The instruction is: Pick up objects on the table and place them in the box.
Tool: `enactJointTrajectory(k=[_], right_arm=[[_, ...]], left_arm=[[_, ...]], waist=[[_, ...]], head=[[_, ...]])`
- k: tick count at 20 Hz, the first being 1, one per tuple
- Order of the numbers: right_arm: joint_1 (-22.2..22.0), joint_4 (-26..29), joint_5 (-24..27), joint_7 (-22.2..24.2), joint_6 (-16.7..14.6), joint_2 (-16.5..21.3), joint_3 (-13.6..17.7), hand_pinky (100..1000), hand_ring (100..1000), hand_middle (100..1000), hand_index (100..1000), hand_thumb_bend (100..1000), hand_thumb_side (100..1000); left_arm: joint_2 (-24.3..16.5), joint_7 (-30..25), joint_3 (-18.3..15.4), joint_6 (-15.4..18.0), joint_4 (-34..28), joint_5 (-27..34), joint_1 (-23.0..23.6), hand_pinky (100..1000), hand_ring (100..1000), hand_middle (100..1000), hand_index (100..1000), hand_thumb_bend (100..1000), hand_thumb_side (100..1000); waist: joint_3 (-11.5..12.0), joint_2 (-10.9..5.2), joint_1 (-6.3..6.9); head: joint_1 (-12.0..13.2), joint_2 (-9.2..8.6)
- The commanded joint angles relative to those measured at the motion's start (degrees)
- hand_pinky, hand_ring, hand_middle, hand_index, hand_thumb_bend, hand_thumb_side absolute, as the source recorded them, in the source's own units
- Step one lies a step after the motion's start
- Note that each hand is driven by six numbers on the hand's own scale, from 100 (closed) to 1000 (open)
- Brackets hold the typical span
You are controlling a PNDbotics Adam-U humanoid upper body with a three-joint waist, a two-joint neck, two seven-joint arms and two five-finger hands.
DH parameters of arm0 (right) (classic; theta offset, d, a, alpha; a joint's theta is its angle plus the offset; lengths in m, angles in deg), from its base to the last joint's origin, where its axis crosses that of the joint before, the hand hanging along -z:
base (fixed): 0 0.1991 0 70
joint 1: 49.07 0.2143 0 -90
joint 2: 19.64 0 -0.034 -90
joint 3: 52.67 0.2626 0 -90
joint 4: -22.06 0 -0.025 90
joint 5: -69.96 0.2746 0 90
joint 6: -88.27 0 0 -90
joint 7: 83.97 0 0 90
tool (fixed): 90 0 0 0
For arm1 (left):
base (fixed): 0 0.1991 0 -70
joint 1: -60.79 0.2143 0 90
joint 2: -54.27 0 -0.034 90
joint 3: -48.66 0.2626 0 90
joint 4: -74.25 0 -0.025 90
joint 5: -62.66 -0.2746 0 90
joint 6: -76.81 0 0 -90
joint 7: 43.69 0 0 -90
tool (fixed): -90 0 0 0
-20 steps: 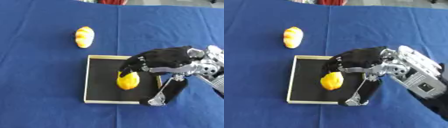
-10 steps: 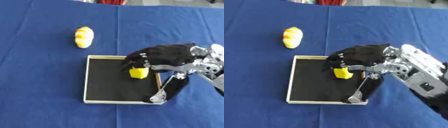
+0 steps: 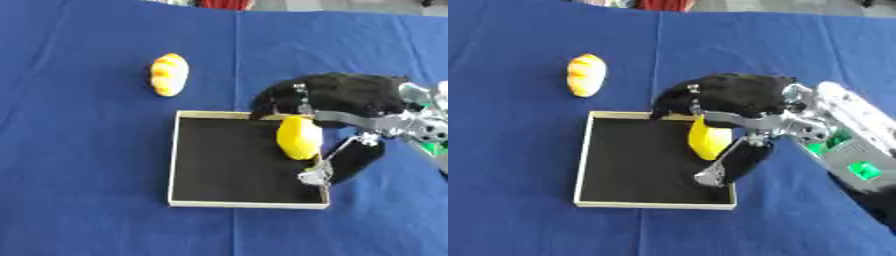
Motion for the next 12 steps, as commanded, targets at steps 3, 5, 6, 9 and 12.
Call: enactJointTrajectory(k=[3, 5, 6, 9, 12], right_arm=[[-0.9, 1.0, 6.1, -10.5, 1.5, 2.1, 8.6, 884, 902, 848, 874, 187, 423], [-2.0, 1.0, 9.6, -15.0, 1.1, 2.8, 11.1, 885, 901, 847, 874, 176, 430], [-2.5, 1.0, 11.1, -16.8, 0.7, 3.2, 12.3, 885, 900, 846, 873, 173, 430], [-3.9, 1.0, 14.4, -20.7, -1.1, 3.7, 15.1, 887, 900, 846, 874, 164, 428], [-5.4, 1.0, 17.0, -23.3, -2.6, 4.3, 17.4, 892, 901, 848, 875, 146, 443]], left_arm=[[-7.8, -3.6, 1.8, -6.0, -0.5, -6.5, -3.3, 804, 778, 684, 830, 194, 644], [-12.0, -7.2, 3.5, -9.0, 1.6, -12.2, -6.1, 807, 783, 700, 841, 214, 621], [-13.9, -9.3, 4.5, -10.2, 3.1, -14.9, -7.7, 809, 786, 708, 846, 220, 613], [-18.2, -17.0, 7.9, -11.9, 7.8, -21.3, -12.0, 822, 812, 747, 876, 236, 625], [-21.2, -27.1, 11.3, -11.6, 13.9, -25.7, -16.5, 841, 836, 771, 895, 244, 615]], waist=[[-0.6, -1.95, 0.62], [-0.9, -2.18, 0.82], [-1.2, -2.29, 0.93], [-1.7, -2.57, 1.26], [-2.3, -2.83, 1.57]], head=[[0.7, 0.29], [0.8, 0.44], [0.8, 0.53], [1.1, 0.82], [1.7, 1.14]])
